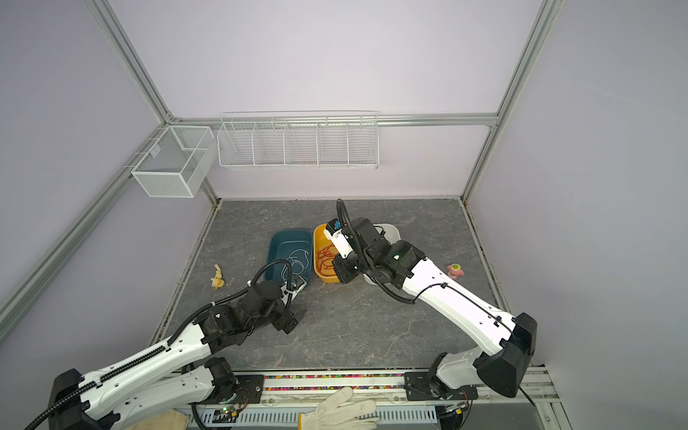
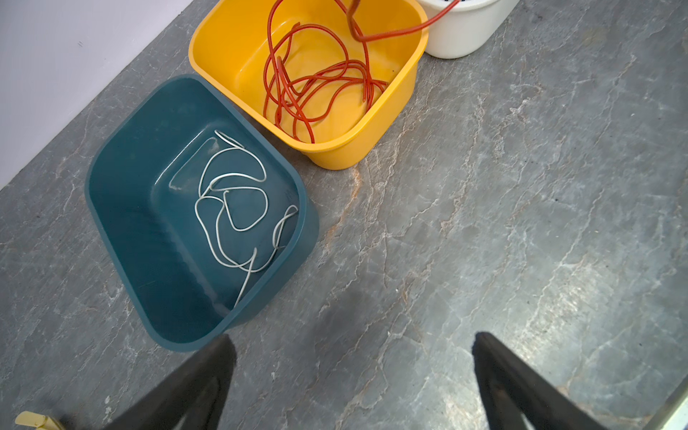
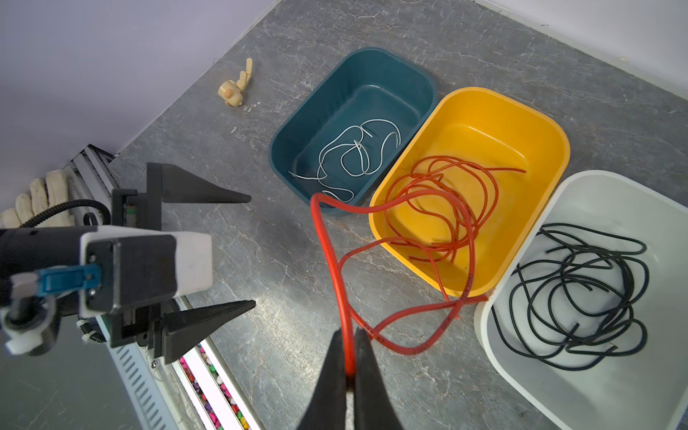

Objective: Untangle the cables
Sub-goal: 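Lift the short red cable and carry it over the yellow tub with the right gripper, then lower the short red cable into the yellow tub and open the right gripper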

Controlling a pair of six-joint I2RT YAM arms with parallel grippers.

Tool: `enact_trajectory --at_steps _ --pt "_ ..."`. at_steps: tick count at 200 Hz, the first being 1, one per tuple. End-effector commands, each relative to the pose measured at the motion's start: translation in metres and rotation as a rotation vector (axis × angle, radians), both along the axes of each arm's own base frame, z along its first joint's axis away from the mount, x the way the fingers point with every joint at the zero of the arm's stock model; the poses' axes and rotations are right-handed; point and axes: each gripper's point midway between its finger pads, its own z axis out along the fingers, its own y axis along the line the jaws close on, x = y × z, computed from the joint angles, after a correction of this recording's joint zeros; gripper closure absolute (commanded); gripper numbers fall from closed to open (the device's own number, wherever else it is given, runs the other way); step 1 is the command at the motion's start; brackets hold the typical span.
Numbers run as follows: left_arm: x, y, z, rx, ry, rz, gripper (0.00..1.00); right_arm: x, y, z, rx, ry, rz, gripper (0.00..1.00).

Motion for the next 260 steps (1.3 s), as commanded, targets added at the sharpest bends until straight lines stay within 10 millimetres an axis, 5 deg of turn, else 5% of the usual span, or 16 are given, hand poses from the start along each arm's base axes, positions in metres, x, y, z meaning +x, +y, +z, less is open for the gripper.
enact_trajectory --at_steps 1,106,260 --pt "-0.002 -0.002 0.003 0.009 -0.002 -0.027 0.01 0.012 0.011 0.014 0.053 -0.031 0.026 0.93" --pt "-0.003 -0.003 0.002 0.014 -0.002 -0.031 0.01 0.048 0.021 -0.012 0.051 0.035 -0.015 0.94" --pt "-0.003 -0.003 0.001 0.015 0.0 -0.034 0.01 0.072 0.011 -0.104 -0.004 0.243 -0.159 0.93"
